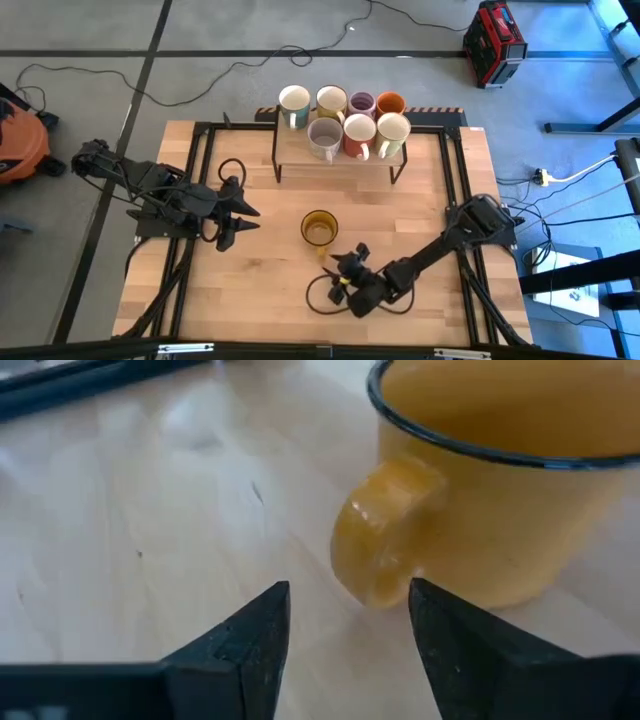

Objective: Place coffee mugs
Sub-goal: Put the yellow mug on the shelf

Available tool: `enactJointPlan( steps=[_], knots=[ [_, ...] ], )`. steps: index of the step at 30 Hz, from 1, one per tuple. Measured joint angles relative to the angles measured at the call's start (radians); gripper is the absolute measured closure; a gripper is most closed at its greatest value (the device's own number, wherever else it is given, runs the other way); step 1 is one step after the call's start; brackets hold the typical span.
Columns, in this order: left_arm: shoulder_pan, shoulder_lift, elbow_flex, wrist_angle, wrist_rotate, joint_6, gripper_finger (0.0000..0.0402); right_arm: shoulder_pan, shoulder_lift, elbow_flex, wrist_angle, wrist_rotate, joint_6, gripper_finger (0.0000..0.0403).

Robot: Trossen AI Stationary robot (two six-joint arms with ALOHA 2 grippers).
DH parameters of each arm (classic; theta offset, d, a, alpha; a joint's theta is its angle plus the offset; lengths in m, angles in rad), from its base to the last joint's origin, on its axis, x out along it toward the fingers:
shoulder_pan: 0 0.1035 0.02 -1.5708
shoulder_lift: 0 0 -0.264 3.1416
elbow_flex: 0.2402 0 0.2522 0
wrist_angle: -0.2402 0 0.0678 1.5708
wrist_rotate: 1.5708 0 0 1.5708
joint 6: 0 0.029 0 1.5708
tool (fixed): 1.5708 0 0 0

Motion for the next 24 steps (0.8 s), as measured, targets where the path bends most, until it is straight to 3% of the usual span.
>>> enactJointPlan(
  steps=[11,24],
  knots=[
    [0.000,0.000,0.000,0.000,0.003,-0.008,0.0257,-0.096,0.011,-0.039,0.167,-0.110,-0.235,0.0249],
    [0.000,0.000,0.000,-0.001,0.004,-0.031,0.0257,-0.156,0.081,-0.040,0.341,-0.218,-0.341,0.0277]
  ],
)
